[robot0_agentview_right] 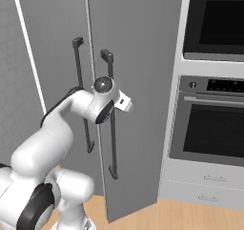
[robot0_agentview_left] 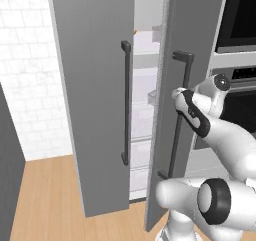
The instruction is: Grab a lemon wedge from the fridge and one ice cube from the ice bowl, and put them in the glass of lemonade.
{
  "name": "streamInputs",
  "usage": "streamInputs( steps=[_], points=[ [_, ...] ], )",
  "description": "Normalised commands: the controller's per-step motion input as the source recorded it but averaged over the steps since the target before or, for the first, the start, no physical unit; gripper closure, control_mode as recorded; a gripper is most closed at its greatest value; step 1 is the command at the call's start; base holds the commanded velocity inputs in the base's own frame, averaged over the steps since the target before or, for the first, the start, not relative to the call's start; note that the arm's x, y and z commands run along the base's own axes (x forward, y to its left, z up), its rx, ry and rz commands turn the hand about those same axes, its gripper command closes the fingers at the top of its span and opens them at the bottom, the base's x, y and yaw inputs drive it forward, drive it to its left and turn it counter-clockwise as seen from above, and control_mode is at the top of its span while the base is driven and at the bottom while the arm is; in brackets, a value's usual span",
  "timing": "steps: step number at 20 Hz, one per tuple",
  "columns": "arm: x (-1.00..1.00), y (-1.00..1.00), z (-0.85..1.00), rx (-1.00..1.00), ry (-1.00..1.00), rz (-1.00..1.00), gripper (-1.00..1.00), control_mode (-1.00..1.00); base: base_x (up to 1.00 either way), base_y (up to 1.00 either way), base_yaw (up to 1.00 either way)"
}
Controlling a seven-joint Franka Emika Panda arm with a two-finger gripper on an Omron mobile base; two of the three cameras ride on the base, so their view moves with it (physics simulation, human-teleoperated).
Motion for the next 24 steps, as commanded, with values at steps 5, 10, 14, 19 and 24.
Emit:
streamInputs(
  steps=[5, 10, 14, 19, 24],
  points=[
    [-0.14, -0.84, 0.03, 0.06, -0.01, -0.15, 1.00, -1.00, 0.00, 0.00, 0.00],
    [0.00, -0.40, 0.00, 0.00, 0.00, -0.10, 1.00, -1.00, 0.00, 0.00, 0.00],
    [-0.01, -0.24, 0.00, 0.00, 0.00, -0.09, 1.00, -1.00, 0.00, 0.00, 0.00],
    [-0.24, -0.86, -0.01, 0.00, 0.00, -0.19, 1.00, -1.00, 0.00, 0.00, 0.00],
    [-0.27, -1.00, -0.03, 0.00, 0.00, -0.22, 1.00, -1.00, 0.00, 0.00, 0.00]
  ],
)
